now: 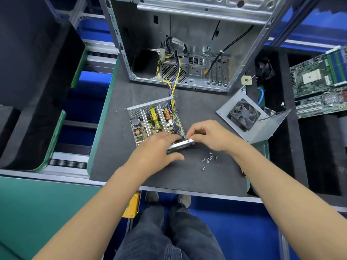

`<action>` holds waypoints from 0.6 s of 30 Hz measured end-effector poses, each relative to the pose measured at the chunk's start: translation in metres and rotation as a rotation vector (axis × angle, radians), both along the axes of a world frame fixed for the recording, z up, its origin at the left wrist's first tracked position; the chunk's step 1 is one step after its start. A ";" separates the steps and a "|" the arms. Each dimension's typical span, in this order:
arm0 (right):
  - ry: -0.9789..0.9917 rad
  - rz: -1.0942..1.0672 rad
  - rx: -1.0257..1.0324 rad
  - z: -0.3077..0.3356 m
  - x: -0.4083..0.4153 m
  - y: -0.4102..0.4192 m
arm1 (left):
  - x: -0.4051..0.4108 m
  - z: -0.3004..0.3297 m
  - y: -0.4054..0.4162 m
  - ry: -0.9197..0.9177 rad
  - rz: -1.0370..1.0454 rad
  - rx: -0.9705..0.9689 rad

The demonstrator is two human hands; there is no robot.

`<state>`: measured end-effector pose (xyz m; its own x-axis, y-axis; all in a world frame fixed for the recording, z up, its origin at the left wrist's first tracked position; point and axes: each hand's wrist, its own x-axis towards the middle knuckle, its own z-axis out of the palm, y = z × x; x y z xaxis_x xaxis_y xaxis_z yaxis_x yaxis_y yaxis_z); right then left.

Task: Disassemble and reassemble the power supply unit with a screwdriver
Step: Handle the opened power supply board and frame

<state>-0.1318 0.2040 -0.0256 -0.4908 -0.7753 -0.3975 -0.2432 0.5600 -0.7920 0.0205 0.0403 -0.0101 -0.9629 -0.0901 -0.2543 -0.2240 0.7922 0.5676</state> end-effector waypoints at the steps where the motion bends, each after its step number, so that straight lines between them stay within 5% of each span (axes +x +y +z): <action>1: 0.059 0.050 0.020 0.000 0.002 -0.001 | 0.000 -0.002 0.002 -0.012 0.014 -0.030; 5: 0.145 0.123 0.087 0.003 0.008 0.004 | -0.003 -0.006 0.003 -0.011 0.052 -0.055; 11: -0.115 -0.110 -0.039 0.002 0.023 0.028 | -0.003 -0.009 0.006 -0.005 0.036 -0.165; 18: 0.019 -0.211 -0.171 -0.010 0.043 0.015 | -0.006 -0.012 0.018 0.066 0.036 -0.419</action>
<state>-0.0892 0.2190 -0.0354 -0.6546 -0.7103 -0.2588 -0.1510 0.4583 -0.8759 0.0144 0.0588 -0.0224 -0.9702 -0.2066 -0.1268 -0.2300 0.9498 0.2122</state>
